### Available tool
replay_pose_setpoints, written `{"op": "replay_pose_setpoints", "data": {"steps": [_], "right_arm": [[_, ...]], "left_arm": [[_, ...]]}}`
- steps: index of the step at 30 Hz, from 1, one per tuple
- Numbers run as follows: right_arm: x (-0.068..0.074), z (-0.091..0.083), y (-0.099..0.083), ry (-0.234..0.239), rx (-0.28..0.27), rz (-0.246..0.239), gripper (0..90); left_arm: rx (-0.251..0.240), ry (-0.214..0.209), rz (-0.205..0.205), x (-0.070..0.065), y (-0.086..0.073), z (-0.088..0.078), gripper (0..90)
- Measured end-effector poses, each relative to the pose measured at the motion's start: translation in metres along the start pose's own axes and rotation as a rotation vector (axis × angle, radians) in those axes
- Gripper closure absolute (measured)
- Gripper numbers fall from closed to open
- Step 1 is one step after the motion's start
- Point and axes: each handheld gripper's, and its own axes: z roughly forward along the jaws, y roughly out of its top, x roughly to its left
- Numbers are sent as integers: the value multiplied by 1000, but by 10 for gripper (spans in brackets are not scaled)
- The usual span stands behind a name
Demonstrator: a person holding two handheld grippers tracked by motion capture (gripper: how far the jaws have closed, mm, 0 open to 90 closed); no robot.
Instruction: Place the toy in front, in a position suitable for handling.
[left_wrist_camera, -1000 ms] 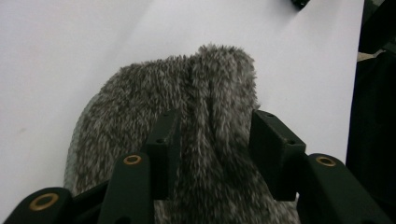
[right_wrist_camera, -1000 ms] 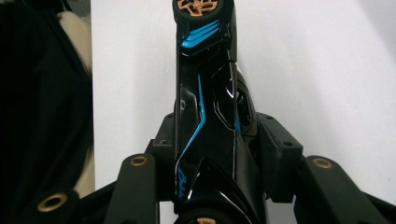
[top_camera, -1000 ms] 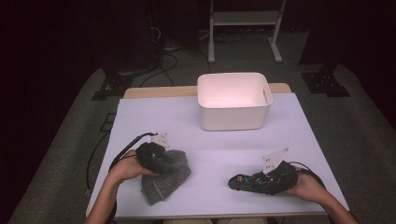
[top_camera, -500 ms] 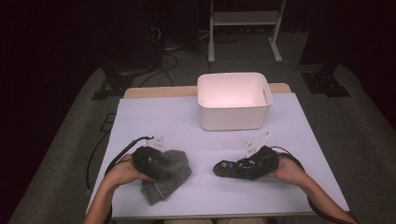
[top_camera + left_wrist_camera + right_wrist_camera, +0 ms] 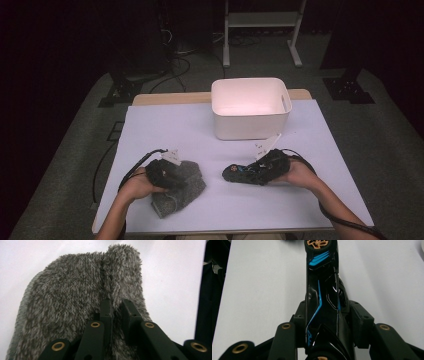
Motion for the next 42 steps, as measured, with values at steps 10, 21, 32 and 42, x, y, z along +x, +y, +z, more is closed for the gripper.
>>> {"op": "replay_pose_setpoints", "data": {"steps": [10, 21, 32, 42], "right_arm": [[1, -9, -2, -16, -6, -4, 554], [1, -10, -11, -38, 5, 15, 554], [10, -4, -15, -49, 31, 16, 536], [25, -11, -15, -2, -3, 60, 373]], "left_arm": [[-49, 120, 10, 8, -2, -74, 807], [-69, 250, 12, 3, -7, -134, 792], [-59, 80, -8, 6, -17, -37, 736], [-83, 14, -9, -8, -15, -4, 576]]}}
